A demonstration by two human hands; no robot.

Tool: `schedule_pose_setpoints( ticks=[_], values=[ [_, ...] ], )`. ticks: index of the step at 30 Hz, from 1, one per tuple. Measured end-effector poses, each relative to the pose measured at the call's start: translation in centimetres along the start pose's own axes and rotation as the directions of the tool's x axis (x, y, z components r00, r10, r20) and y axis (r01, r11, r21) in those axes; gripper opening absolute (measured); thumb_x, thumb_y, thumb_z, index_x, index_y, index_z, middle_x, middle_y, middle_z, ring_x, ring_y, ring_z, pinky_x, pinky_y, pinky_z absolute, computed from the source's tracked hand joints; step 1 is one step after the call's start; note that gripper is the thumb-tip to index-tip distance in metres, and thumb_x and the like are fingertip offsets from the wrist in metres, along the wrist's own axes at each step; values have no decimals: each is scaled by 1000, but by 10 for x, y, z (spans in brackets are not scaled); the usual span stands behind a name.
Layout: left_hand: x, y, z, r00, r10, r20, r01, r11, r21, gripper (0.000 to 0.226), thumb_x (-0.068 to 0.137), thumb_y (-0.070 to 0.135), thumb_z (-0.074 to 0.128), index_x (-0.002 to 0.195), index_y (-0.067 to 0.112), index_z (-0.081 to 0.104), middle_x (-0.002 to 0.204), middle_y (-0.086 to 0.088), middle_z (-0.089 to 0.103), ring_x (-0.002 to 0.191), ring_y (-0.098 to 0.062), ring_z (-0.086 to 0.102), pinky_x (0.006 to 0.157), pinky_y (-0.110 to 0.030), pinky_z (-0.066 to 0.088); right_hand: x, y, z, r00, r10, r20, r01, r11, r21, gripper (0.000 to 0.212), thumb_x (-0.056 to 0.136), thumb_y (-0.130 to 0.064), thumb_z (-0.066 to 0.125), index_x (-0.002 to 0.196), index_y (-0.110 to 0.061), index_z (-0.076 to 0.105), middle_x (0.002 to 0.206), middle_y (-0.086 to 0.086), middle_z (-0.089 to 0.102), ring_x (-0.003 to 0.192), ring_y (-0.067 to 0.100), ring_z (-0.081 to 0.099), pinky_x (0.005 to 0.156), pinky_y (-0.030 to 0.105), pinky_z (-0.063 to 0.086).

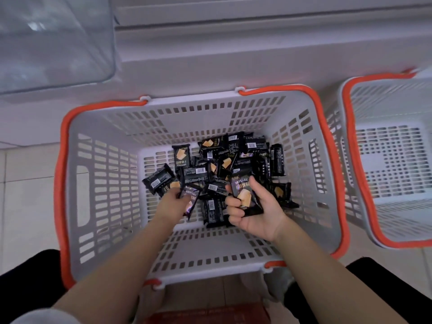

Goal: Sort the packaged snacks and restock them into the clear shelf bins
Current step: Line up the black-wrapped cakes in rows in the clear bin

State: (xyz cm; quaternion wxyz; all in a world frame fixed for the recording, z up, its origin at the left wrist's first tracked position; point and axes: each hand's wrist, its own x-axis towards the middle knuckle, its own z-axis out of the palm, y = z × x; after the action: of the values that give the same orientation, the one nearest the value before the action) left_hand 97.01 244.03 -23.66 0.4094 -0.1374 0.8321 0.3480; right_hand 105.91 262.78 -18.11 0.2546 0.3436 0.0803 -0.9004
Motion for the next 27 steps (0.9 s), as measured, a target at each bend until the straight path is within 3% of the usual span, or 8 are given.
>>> schedule_pose_setpoints(
  ticks=[4,7,9,14,17,20,22,27],
  values=[
    [-20,18,-7,992,-53,113,96,906,-411,8,92,23,52,88,29,58,93,2,60,89,-19,57,84,-35,45,-1,9,21,959,-127,-254,68,971,-229,41,80,-42,59,107,-10,58,86,7,65,77,20,59,76,32,48],
    [-33,19,-5,991,-13,131,75,872,-484,10,90,22,56,85,31,58,96,2,62,94,-19,58,93,-38,43,6,21,28,830,-271,-488,-21,859,-512,57,88,-44,56,136,-18,43,129,-3,49,123,19,44,103,38,36],
    [-41,18,-2,987,-4,158,84,860,-503,10,90,21,55,97,23,62,101,-1,65,95,-19,60,95,-39,43,9,29,31,813,-330,-480,25,843,-537,59,86,-46,59,135,-16,46,138,-1,47,131,23,39,111,45,30],
    [-51,9,1,987,-27,160,108,844,-526,13,93,18,48,98,22,60,103,-5,66,97,-23,61,96,-43,45,11,42,39,792,-444,-419,99,770,-630,13,87,-28,63,92,-19,70,92,-6,71,101,17,60,98,41,45],
    [-53,5,7,978,-14,209,130,821,-555,26,94,31,50,118,21,54,112,-3,64,104,-21,60,95,-40,46,18,46,33,730,-549,-407,89,666,-741,6,88,-19,63,90,-14,66,85,-1,67,85,16,60,85,31,48],
    [-56,6,12,972,98,215,4,902,-433,25,89,37,57,112,27,53,100,12,63,92,-5,59,76,-24,47,25,46,28,725,-587,-361,50,567,-822,8,89,-18,61,86,-11,64,77,-1,63,75,12,57,70,23,44],
    [-54,4,14,970,146,194,-78,944,-319,33,87,31,61,117,20,53,107,6,65,96,-9,61,84,-30,49,29,40,25,752,-573,-326,-52,441,-896,20,93,-25,55,85,-9,64,74,-3,63,73,10,56,69,24,41],
    [-33,-6,10,980,135,144,-127,990,-62,53,85,35,64,131,16,46,127,1,58,116,-20,55,99,-37,43,36,0,-5,757,-630,-171,-344,-161,-925,29,98,-25,43,102,-4,62,95,10,63,82,23,58,70,30,44]
  ],
)
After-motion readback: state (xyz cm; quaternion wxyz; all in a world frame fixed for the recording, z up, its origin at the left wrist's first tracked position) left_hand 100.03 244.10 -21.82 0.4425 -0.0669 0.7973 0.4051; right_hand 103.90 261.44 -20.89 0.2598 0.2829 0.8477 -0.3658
